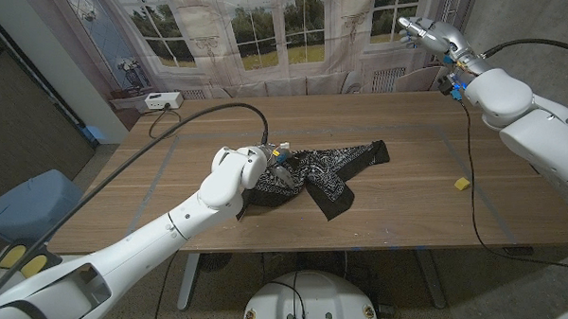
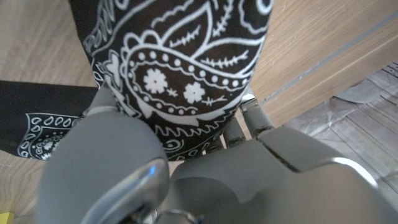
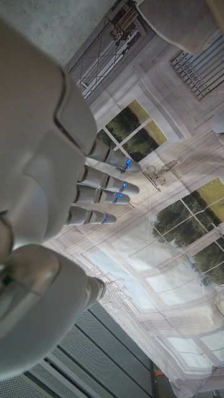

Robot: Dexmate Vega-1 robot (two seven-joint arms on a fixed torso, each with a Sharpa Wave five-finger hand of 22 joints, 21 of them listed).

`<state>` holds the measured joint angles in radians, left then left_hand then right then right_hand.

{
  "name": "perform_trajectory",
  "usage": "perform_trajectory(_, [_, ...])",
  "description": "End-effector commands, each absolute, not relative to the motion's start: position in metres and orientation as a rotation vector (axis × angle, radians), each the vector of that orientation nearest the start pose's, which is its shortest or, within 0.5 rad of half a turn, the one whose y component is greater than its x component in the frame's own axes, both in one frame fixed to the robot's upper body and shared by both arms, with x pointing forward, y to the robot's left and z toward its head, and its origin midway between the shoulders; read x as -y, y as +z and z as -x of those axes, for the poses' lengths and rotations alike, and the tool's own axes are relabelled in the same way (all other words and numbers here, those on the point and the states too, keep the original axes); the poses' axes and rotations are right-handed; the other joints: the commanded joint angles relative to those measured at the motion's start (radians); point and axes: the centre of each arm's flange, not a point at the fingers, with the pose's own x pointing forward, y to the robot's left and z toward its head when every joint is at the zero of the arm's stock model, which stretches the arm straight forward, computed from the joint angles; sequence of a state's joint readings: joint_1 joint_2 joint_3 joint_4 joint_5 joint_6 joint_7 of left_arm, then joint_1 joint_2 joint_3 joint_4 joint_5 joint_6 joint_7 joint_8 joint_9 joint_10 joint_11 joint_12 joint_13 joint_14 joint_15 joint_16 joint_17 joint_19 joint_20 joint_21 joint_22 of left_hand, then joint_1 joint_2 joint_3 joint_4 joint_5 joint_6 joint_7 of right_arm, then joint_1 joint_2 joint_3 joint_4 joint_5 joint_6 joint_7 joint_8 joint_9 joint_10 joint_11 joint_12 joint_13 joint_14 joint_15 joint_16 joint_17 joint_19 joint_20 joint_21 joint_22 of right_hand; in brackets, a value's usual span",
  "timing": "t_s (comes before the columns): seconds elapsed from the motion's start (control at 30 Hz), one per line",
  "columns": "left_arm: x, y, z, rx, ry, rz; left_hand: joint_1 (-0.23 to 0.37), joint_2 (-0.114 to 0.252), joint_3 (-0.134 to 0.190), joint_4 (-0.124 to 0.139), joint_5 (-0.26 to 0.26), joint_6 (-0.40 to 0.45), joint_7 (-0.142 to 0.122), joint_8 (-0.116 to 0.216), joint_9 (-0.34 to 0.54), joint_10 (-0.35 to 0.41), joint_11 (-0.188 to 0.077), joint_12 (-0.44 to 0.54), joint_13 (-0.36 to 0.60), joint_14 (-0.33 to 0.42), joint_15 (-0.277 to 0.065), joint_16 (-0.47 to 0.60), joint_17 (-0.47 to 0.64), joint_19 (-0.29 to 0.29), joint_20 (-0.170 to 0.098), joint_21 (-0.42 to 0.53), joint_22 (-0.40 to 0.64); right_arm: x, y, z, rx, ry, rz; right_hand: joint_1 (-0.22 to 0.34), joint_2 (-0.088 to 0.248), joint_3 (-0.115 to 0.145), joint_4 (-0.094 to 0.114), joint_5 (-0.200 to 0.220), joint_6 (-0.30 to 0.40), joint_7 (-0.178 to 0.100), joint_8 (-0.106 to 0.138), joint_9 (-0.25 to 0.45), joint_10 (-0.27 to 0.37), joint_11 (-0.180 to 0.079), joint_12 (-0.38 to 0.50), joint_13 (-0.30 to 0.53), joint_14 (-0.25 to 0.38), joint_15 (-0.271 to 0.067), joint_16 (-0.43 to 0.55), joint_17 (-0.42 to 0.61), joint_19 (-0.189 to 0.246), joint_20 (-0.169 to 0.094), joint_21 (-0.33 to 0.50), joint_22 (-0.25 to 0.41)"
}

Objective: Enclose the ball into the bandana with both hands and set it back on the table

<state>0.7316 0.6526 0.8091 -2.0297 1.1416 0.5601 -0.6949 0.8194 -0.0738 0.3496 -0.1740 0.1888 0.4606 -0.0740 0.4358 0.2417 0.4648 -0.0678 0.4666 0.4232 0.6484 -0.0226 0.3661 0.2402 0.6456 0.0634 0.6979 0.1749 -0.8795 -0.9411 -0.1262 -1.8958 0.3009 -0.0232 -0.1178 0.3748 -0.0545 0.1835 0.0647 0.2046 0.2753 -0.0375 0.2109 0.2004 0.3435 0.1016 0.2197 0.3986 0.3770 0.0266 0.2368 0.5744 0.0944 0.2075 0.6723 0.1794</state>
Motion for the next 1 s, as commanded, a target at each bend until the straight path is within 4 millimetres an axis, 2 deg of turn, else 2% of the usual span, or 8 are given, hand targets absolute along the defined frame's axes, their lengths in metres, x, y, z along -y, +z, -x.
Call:
perform_trajectory(0.03, [-0.123,0.007,-0.544,0.432,0.092,-1.684,0.283,0.25,0.067,0.01,0.02,0.132,0.057,0.087,0.035,0.136,-0.016,0.092,0.048,0.174,-0.148,0.051,0.05,0.077,-0.042,0.033,0.007,0.348,0.177,-0.506,0.884,-0.058,0.644,0.004,0.007,-0.004,-0.002,0.006,0.012,0.001,0.004,-0.001,0.012,0.001,0.003,-0.001,0.002,0.001,0.003,-0.002,0.003,0.006,-0.004,0.001])
perform_trajectory(0.07, [-0.125,0.008,-0.541,0.467,0.13,-1.663,0.291,0.253,0.076,0.011,0.022,0.147,0.06,0.099,0.041,0.144,-0.019,0.101,0.055,0.185,-0.15,0.053,0.056,0.087,-0.053,0.039,0.007,0.348,0.177,-0.506,0.881,-0.057,0.639,0.004,0.007,-0.004,-0.002,0.007,0.012,0.002,0.004,-0.001,0.013,0.0,0.003,-0.002,0.002,0.002,0.002,-0.002,0.004,0.006,-0.004,0.001])
perform_trajectory(0.13, [-0.125,0.016,-0.535,0.478,0.144,-1.679,0.308,0.261,0.101,0.018,0.028,0.163,0.081,0.123,0.058,0.176,-0.018,0.128,0.075,0.225,-0.154,0.063,0.073,0.107,-0.069,0.056,0.01,0.349,0.177,-0.507,0.893,-0.052,0.636,0.004,0.008,-0.004,-0.002,0.007,0.012,0.001,0.003,-0.001,0.012,0.0,0.002,-0.002,0.001,0.002,0.002,-0.003,0.004,0.006,-0.005,0.001])
perform_trajectory(0.23, [-0.131,0.027,-0.523,0.537,0.187,-1.617,0.32,0.262,0.115,0.021,0.031,0.178,0.08,0.141,0.071,0.187,-0.025,0.146,0.093,0.251,-0.156,0.073,0.09,0.113,-0.074,0.064,0.011,0.35,0.177,-0.505,0.902,-0.055,0.632,0.003,0.008,-0.005,-0.002,0.007,0.012,0.001,0.003,-0.001,0.012,-0.001,0.002,-0.003,0.001,0.001,0.002,-0.004,0.004,0.006,-0.007,0.002])
perform_trajectory(0.4, [-0.141,0.042,-0.506,0.578,0.227,-1.53,0.33,0.257,0.121,0.022,0.033,0.18,0.077,0.155,0.085,0.207,-0.031,0.173,0.116,0.284,-0.165,0.089,0.116,0.128,-0.089,0.08,0.013,0.35,0.179,-0.502,0.917,-0.061,0.63,0.003,0.009,-0.005,-0.003,0.007,0.013,0.001,0.003,-0.001,0.012,0.0,0.002,-0.004,0.002,-0.002,0.003,-0.006,0.004,0.006,-0.009,0.002])
perform_trajectory(0.53, [-0.145,0.049,-0.489,0.616,0.297,-1.547,0.337,0.253,0.123,0.021,0.034,0.18,0.073,0.164,0.094,0.21,-0.036,0.189,0.133,0.304,-0.168,0.1,0.134,0.132,-0.099,0.089,0.014,0.35,0.179,-0.501,0.922,-0.082,0.634,0.003,0.01,-0.006,-0.003,0.007,0.014,0.001,0.003,-0.001,0.013,0.001,0.001,-0.005,0.001,-0.001,0.002,-0.008,0.006,0.006,-0.011,0.002])
perform_trajectory(0.77, [-0.164,0.056,-0.458,0.644,0.385,-1.481,0.346,0.25,0.125,0.017,0.035,0.182,0.068,0.173,0.102,0.208,-0.04,0.202,0.148,0.308,-0.173,0.103,0.149,0.13,-0.103,0.095,0.015,0.349,0.18,-0.501,0.934,-0.068,0.621,0.001,0.011,-0.008,-0.004,0.007,0.014,0.001,0.002,-0.001,0.014,-0.001,0.001,-0.006,0.002,-0.003,0.002,-0.012,0.01,0.005,-0.013,0.002])
perform_trajectory(1.0, [-0.178,0.066,-0.416,0.705,0.541,-1.456,0.352,0.248,0.126,0.016,0.036,0.182,0.064,0.178,0.106,0.203,-0.043,0.215,0.165,0.307,-0.177,0.101,0.164,0.123,-0.104,0.101,0.016,0.346,0.184,-0.5,0.951,-0.039,0.638,0.0,0.012,-0.009,-0.004,0.008,0.016,0.0,0.002,-0.001,0.015,0.001,0.0,-0.008,0.0,-0.003,0.002,-0.015,0.014,0.005,-0.015,0.002])
